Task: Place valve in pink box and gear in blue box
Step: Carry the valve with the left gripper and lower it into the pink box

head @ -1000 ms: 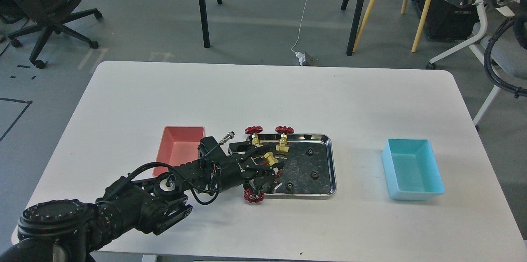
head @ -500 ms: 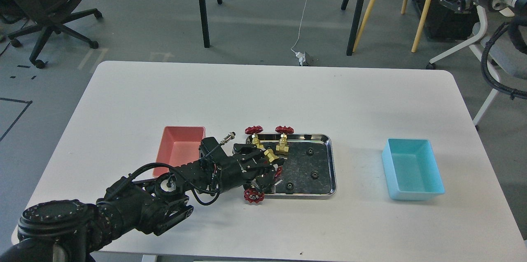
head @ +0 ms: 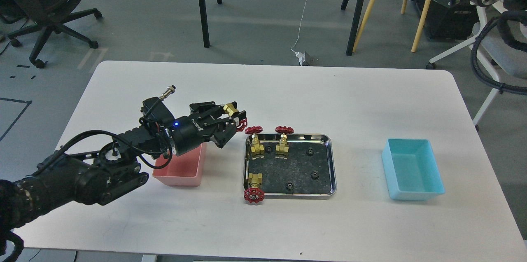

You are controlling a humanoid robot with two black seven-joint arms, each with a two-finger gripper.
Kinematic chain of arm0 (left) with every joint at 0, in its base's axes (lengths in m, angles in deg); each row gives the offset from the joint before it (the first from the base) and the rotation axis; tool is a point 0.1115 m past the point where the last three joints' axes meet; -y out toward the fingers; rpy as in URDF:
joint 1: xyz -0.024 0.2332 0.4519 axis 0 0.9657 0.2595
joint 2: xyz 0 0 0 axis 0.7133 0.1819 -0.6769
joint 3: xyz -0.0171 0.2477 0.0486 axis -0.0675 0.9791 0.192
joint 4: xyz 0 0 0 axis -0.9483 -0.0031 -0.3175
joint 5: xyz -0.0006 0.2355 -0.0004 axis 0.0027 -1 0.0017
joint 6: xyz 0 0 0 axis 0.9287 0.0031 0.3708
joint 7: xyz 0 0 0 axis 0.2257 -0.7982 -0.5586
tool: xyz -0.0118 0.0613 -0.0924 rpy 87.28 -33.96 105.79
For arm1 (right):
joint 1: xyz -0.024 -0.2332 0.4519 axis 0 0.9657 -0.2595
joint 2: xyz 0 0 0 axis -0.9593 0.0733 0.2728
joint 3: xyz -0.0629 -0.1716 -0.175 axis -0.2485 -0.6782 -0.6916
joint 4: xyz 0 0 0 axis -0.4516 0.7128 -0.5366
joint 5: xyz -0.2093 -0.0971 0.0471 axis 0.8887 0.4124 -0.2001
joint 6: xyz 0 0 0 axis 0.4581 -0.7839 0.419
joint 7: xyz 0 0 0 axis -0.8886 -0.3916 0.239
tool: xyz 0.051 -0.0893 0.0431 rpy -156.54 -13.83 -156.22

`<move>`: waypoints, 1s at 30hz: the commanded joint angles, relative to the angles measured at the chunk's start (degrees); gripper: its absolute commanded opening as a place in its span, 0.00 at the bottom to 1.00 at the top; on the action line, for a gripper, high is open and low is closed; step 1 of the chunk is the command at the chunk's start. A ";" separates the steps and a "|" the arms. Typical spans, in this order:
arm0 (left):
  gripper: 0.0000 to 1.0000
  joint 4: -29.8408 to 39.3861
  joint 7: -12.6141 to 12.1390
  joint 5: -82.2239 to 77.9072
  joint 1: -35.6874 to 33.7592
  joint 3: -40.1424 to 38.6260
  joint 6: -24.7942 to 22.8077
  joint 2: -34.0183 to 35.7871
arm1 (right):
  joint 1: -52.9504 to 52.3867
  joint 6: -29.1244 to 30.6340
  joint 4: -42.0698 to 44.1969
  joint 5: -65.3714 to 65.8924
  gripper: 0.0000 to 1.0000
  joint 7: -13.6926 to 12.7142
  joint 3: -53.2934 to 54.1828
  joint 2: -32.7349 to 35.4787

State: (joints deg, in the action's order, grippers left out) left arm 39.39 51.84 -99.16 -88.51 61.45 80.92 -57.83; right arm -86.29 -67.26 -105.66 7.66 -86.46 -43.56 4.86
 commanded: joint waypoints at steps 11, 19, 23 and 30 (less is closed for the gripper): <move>0.23 6.23 0.00 -0.42 7.00 0.16 0.00 13.87 | -0.09 -0.17 1.12 0.00 0.99 0.41 0.09 -1.61; 0.23 2.79 0.00 -0.25 9.29 -0.02 0.00 12.64 | -0.26 -0.17 1.12 0.00 0.99 0.49 0.09 -1.96; 0.27 1.56 0.00 -0.07 9.65 0.07 0.00 12.46 | -0.26 -0.26 1.12 0.00 0.99 0.49 0.09 -1.96; 0.84 1.56 0.00 0.28 10.09 -0.19 0.00 10.53 | -0.17 -0.17 1.03 0.00 0.99 0.49 0.01 -1.88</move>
State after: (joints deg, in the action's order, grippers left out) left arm 40.96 51.84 -99.12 -78.47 61.38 80.92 -46.36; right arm -86.54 -67.47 -104.53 7.66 -85.97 -43.53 2.90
